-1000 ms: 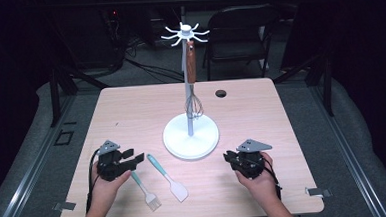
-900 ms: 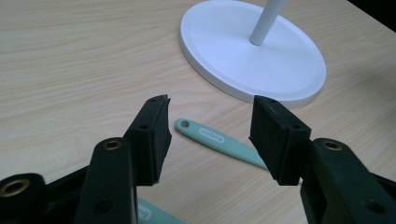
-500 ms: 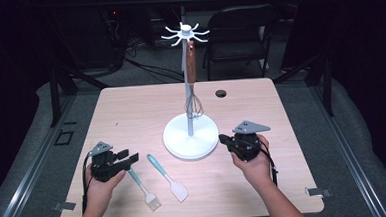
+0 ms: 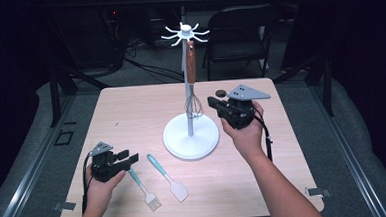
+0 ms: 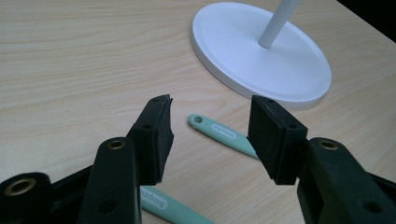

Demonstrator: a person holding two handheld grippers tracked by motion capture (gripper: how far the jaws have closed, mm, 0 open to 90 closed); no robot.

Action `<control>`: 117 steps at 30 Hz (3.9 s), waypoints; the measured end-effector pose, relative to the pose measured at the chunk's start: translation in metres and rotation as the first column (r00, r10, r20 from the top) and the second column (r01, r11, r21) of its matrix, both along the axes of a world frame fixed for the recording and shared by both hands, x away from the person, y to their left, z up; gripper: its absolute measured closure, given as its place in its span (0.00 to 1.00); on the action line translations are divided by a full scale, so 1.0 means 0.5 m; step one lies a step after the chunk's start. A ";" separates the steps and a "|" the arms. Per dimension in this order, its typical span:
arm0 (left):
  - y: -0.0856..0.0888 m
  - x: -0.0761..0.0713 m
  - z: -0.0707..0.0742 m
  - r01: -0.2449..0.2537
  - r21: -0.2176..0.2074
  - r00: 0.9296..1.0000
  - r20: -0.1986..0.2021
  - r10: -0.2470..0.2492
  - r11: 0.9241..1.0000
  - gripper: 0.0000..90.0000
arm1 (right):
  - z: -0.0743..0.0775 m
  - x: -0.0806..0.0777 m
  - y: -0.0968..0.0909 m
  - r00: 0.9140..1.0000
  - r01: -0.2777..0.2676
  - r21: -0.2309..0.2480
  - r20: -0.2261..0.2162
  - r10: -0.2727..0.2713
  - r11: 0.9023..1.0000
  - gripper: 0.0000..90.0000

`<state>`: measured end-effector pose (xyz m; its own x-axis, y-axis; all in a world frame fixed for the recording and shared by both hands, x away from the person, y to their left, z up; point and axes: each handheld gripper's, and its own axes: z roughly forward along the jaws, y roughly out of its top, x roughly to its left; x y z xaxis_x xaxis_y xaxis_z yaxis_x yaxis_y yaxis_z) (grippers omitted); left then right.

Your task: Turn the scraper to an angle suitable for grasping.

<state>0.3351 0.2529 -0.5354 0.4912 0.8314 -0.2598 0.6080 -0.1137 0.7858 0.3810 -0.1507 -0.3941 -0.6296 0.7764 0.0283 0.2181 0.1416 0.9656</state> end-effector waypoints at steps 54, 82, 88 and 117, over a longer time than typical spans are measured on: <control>0.012 0.004 0.000 -0.012 -0.012 1.000 -0.006 0.012 1.000 0.55 | 0.243 0.037 0.048 0.984 -0.012 0.076 0.180 -0.002 0.997 1.00; 0.014 0.005 -0.005 -0.022 -0.017 1.000 -0.009 0.022 1.000 0.55 | 0.207 0.000 0.080 0.984 -0.029 0.013 0.174 0.027 0.999 0.92; 0.016 0.005 -0.005 -0.020 -0.013 1.000 -0.016 0.020 1.000 0.55 | 0.171 -0.010 0.064 0.991 -0.026 0.023 0.133 0.022 0.999 0.86; 0.022 0.008 -0.010 -0.041 -0.021 0.999 -0.017 0.041 0.999 0.55 | -0.068 -0.035 0.007 0.981 -0.014 -0.101 -0.192 -0.005 0.995 0.79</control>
